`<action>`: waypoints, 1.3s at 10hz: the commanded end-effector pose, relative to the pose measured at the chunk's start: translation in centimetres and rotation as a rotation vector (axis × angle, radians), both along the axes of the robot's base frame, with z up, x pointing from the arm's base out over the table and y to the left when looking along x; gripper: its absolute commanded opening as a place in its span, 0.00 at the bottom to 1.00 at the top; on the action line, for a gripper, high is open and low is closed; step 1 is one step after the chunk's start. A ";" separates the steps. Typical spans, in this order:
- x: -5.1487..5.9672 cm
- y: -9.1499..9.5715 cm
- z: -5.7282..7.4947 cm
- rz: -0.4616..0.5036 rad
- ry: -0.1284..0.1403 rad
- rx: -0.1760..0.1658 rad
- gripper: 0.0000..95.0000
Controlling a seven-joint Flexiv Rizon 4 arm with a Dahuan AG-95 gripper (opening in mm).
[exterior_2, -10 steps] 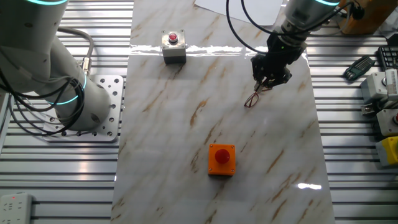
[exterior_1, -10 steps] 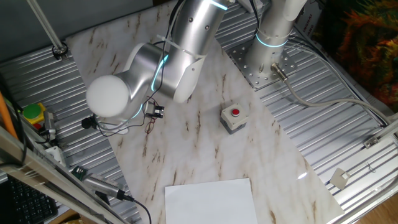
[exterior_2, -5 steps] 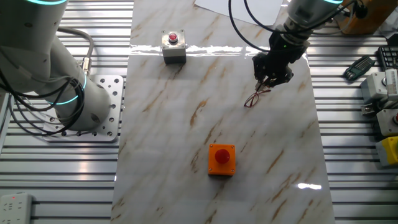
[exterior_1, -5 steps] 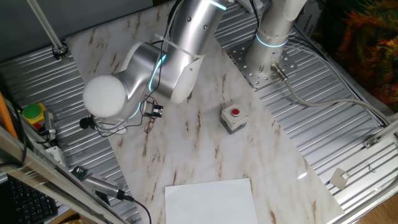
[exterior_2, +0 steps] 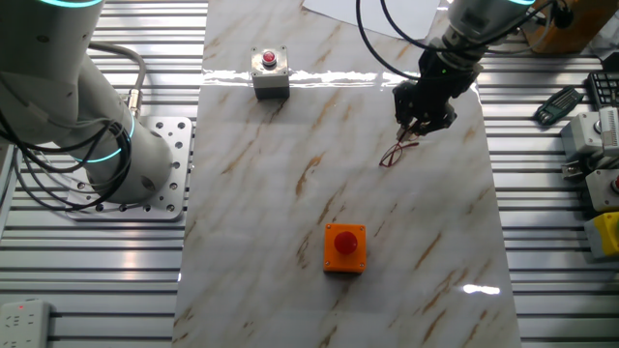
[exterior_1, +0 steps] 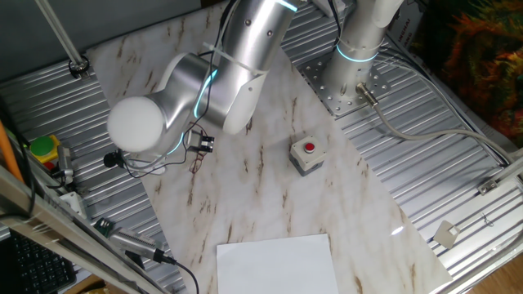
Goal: Unfold the leg of the glasses (with one hand)
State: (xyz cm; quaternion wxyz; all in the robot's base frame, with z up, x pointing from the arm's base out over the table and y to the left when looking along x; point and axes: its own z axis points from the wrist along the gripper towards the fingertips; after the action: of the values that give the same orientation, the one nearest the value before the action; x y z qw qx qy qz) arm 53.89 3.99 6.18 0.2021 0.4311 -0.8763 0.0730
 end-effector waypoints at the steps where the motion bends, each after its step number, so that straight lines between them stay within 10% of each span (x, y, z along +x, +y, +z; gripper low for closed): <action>1: 0.0 0.0 0.0 0.000 0.005 -0.001 0.00; 13: -0.6 -0.7 1.7 -0.002 0.015 0.004 0.00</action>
State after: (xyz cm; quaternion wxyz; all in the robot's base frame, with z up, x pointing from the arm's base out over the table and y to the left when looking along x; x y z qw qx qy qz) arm 53.24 3.23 7.97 0.2066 0.4311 -0.8756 0.0683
